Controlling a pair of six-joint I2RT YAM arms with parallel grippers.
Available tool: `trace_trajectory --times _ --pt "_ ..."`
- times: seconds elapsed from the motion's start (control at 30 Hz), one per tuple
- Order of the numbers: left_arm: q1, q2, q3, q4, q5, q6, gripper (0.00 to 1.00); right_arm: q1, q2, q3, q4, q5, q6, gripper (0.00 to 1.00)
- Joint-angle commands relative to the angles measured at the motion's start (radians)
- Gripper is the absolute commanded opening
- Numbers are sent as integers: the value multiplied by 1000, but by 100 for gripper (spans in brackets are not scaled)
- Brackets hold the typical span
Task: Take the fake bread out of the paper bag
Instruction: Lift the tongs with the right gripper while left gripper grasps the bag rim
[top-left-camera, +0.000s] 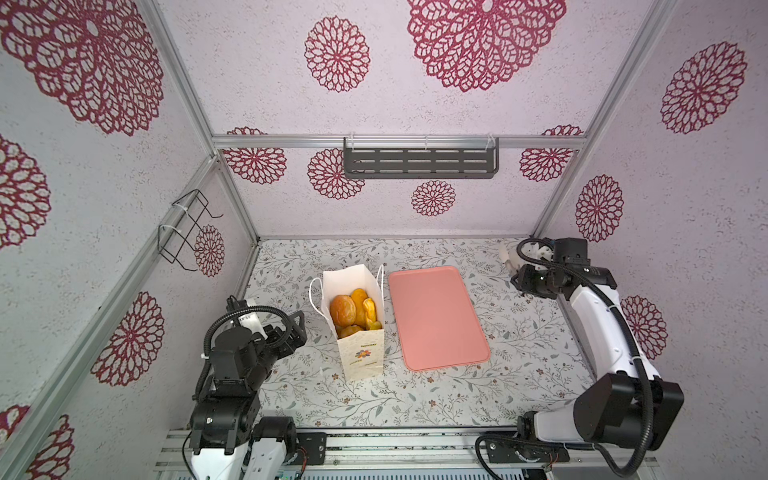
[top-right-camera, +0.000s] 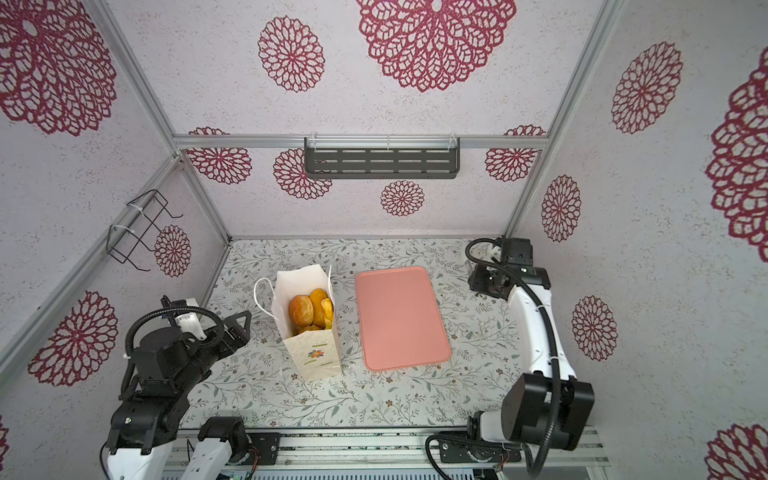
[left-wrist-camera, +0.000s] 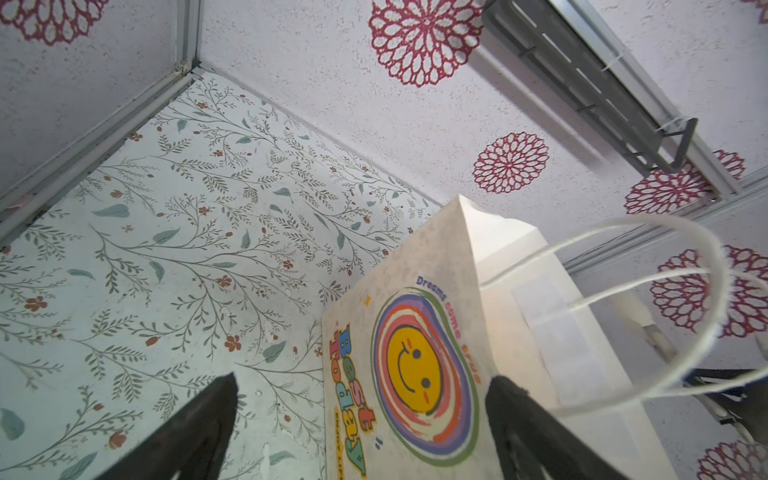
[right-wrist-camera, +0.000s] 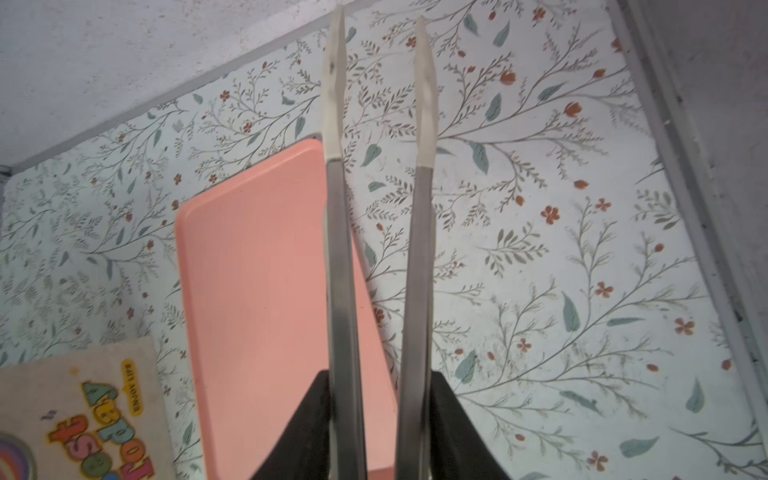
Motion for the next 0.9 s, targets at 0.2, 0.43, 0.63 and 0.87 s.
trace_trajectory --times 0.2,0.43,0.63,0.87 --pt "-9 -18 166 -221 166 -31 97 5 -137 -45 -88 -146 51 38" --pt "-12 73 297 -359 308 -53 97 5 -214 -89 -98 -214 61 38" --pt "-41 185 409 -453 283 -36 99 5 -258 -144 -93 -228 60 39" --pt "-234 296 421 -508 54 -88 96 5 -258 -178 -83 -232 55 40"
